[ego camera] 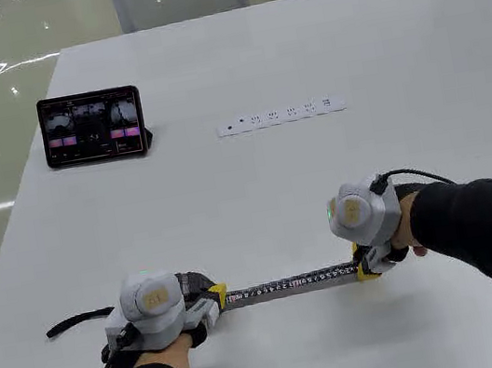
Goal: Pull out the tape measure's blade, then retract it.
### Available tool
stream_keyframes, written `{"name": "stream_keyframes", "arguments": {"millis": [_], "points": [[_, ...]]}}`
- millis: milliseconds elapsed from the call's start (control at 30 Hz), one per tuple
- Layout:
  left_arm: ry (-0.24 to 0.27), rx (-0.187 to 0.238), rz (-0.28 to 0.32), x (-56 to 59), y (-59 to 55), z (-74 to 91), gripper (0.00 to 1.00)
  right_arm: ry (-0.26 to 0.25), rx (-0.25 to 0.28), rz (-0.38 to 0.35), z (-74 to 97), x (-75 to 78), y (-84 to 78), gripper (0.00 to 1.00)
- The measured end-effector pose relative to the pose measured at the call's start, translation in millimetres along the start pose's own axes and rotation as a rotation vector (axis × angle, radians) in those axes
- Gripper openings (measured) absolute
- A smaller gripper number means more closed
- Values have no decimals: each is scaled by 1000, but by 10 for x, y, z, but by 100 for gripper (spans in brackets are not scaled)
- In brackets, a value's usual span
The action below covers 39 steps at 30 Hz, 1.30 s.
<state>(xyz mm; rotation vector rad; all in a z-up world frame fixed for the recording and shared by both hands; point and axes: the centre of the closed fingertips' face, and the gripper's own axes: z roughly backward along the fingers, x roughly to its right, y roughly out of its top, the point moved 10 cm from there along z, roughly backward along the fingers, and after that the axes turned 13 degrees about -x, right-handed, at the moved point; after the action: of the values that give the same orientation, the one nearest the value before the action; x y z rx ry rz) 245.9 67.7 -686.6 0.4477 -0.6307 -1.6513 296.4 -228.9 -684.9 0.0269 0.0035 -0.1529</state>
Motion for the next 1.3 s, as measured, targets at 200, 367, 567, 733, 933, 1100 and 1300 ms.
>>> {"name": "stream_keyframes", "arguments": {"millis": [200,367,567,733,933,1100,1300], "points": [[1,-2,-1,1,-3,2,61,-1,0,-3,-4,-2,7,10],[1,-1,0,0,-4,2,62,1,4,-14,-4,-10,12,10],[1,-1,-1,0,-3,3,61,5,2,-16,-2,-3,27,10],[2,-2,1,1,-1,2,62,4,0,-15,-3,-3,38,10],[2,-7,0,2,1,4,62,2,4,-1,-6,-3,49,10],[3,-8,-1,1,-1,4,62,-3,11,27,-11,-7,54,10],[4,-8,-1,3,-2,8,62,-2,14,27,-14,-4,69,10]]}}
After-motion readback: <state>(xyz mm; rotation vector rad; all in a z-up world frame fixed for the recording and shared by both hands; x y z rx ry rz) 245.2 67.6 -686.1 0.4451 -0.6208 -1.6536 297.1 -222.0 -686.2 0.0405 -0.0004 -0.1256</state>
